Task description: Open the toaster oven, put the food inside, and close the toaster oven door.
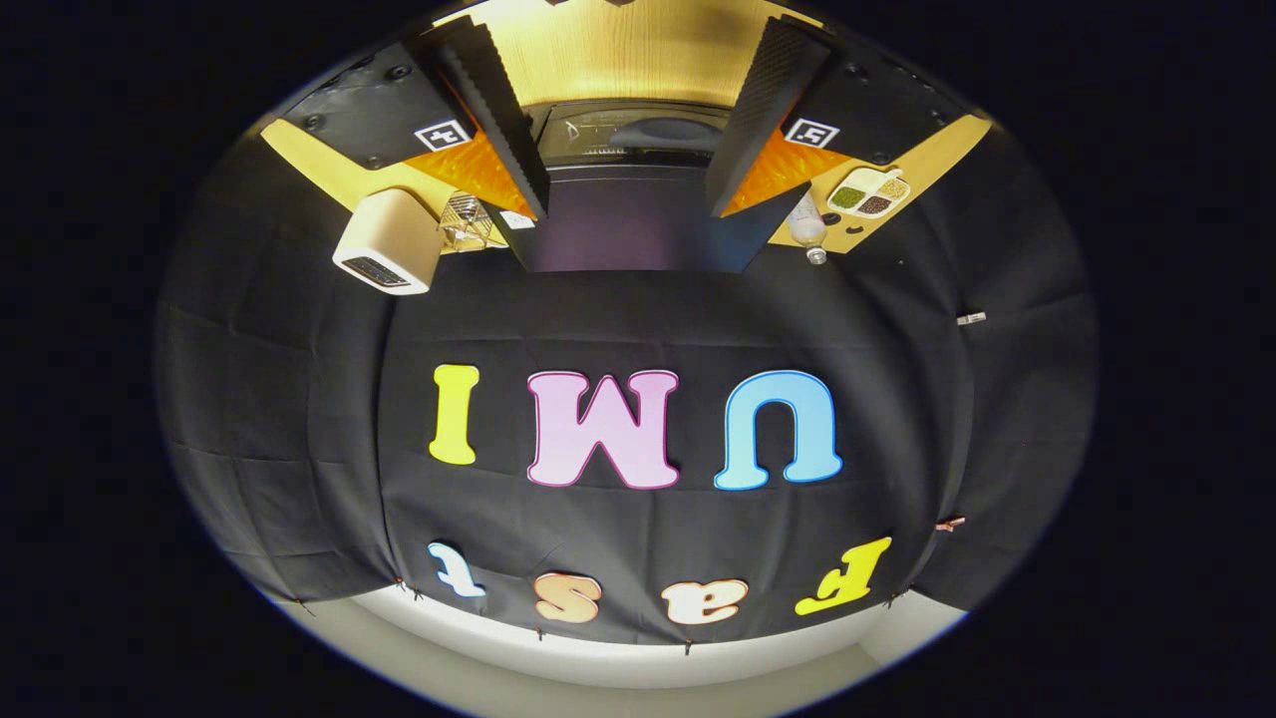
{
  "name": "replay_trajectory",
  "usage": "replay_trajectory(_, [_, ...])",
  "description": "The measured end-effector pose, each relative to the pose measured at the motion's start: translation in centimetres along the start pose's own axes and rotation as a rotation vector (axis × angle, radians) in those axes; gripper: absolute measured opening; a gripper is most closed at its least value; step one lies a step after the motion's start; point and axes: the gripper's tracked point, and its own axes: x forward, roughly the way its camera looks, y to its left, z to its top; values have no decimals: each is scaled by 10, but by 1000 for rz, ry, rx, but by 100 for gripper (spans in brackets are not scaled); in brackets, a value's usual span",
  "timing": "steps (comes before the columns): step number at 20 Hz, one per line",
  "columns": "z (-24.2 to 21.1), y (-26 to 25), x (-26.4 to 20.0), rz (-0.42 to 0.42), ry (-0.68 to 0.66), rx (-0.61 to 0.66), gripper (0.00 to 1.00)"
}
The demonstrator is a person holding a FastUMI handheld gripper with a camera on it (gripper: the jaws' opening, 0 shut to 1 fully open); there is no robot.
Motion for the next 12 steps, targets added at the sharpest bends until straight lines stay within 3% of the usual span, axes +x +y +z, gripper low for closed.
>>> replay_trajectory(12, [-86, 17, 68, -31, 218, -47, 98])
